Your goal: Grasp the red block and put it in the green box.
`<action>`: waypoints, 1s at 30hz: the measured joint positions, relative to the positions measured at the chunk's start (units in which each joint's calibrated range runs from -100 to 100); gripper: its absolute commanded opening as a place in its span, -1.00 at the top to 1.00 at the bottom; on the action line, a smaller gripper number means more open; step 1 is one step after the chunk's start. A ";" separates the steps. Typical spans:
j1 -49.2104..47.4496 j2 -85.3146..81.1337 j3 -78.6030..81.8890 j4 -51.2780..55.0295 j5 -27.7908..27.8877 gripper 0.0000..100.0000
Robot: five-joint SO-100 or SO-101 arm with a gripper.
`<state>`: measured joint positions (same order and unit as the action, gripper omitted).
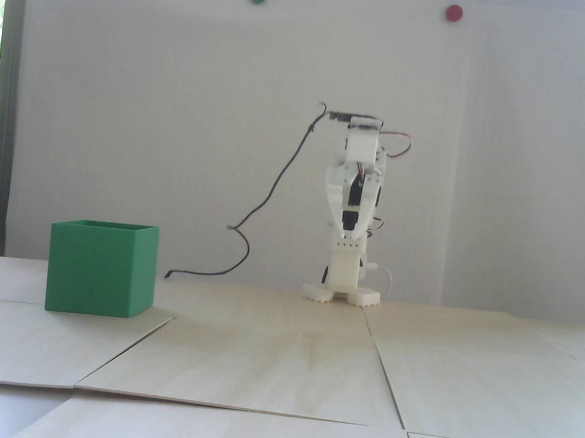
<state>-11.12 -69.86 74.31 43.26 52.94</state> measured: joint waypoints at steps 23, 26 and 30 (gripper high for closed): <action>-1.07 -27.98 23.01 31.53 0.10 0.96; -1.07 -27.98 23.01 31.53 0.10 0.96; -1.07 -27.98 23.01 31.53 -0.10 0.96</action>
<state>-12.19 -97.84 97.31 74.79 52.84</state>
